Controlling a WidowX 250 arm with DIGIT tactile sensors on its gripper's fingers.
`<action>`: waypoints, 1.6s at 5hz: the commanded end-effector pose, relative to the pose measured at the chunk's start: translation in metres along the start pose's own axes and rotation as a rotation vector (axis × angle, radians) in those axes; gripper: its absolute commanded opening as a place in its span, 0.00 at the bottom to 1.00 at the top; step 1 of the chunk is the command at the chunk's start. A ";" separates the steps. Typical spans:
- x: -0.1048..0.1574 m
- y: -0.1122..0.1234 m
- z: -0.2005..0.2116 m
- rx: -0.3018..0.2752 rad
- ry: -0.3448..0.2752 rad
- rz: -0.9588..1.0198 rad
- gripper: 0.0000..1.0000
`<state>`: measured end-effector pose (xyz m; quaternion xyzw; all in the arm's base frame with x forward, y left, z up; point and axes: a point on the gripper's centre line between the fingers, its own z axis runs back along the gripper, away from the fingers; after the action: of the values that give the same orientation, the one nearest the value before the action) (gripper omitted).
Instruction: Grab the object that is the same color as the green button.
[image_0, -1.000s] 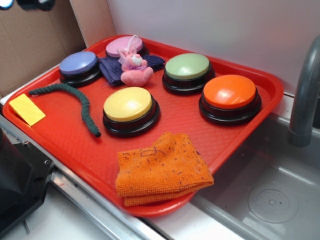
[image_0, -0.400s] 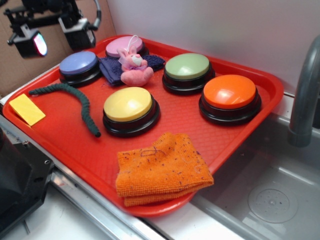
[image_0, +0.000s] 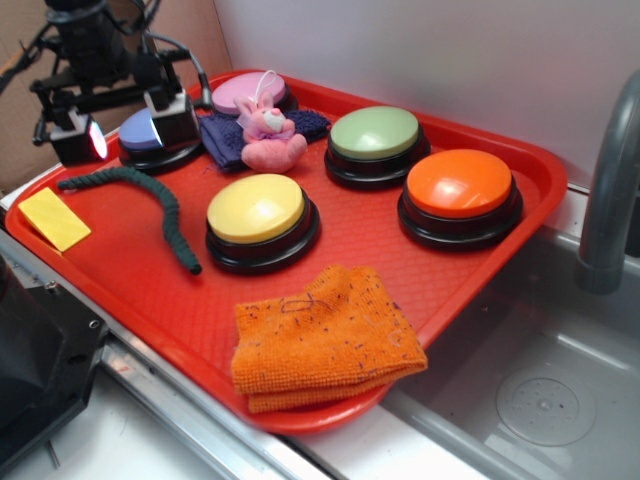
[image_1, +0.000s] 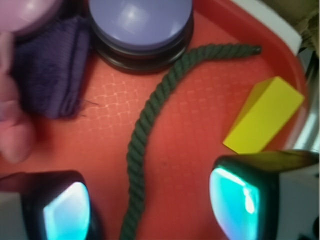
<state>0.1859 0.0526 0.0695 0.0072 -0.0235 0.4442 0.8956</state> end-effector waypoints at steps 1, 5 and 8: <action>0.009 0.010 -0.025 0.009 -0.063 0.112 1.00; 0.012 0.009 -0.054 -0.110 -0.041 0.114 0.00; 0.009 -0.001 -0.035 -0.119 -0.048 -0.025 0.00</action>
<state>0.1870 0.0524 0.0222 -0.0326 -0.0374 0.4405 0.8964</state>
